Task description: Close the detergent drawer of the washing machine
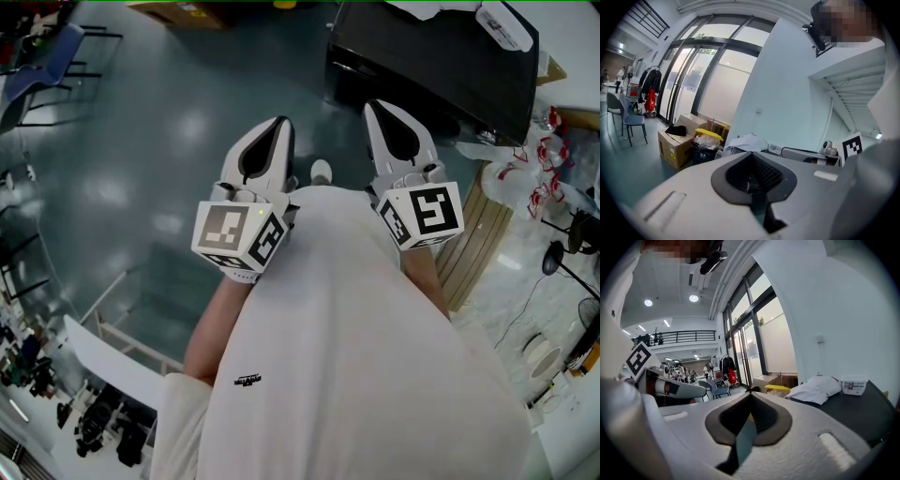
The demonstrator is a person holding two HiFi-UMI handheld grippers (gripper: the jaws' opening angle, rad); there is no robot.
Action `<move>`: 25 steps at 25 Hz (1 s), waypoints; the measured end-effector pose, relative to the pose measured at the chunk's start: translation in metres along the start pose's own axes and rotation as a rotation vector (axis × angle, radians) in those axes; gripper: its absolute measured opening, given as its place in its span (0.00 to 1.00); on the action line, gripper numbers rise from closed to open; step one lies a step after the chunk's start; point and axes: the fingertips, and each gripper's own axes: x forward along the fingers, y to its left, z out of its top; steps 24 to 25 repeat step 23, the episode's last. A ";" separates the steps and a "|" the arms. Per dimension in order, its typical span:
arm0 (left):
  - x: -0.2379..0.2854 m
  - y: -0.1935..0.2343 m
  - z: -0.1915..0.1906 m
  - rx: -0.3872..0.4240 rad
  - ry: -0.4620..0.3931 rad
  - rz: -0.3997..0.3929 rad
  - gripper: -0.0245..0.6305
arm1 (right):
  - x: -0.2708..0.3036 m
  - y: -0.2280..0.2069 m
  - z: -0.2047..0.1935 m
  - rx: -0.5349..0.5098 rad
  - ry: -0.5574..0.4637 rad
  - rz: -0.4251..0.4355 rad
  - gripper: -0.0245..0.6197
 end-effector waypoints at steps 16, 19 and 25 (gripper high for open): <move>-0.003 0.004 -0.005 -0.010 -0.003 0.013 0.06 | -0.001 0.002 -0.004 -0.003 0.009 0.002 0.03; -0.002 0.004 -0.004 -0.011 -0.005 0.013 0.06 | 0.000 0.001 -0.003 -0.004 0.008 0.002 0.03; 0.000 0.004 -0.004 -0.011 -0.007 0.016 0.06 | 0.000 0.000 -0.004 -0.005 0.010 0.005 0.03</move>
